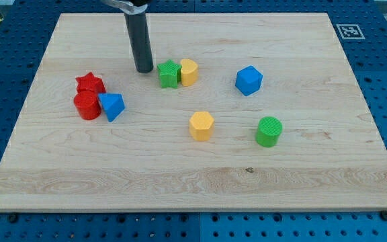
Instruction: Slightly push blue cube diagonally to the yellow hexagon
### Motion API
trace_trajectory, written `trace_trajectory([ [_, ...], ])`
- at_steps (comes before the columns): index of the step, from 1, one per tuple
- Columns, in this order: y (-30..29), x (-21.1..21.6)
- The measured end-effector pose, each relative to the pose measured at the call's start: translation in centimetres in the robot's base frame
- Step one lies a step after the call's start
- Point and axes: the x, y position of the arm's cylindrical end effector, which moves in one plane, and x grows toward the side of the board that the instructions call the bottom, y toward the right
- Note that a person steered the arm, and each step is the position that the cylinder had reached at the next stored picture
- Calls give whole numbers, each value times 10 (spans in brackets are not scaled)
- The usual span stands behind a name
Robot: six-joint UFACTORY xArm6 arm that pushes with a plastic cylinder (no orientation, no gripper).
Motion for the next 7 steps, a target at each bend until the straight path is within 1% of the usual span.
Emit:
trace_trajectory([
  [1, 8, 2],
  [2, 16, -20],
  [7, 35, -26],
])
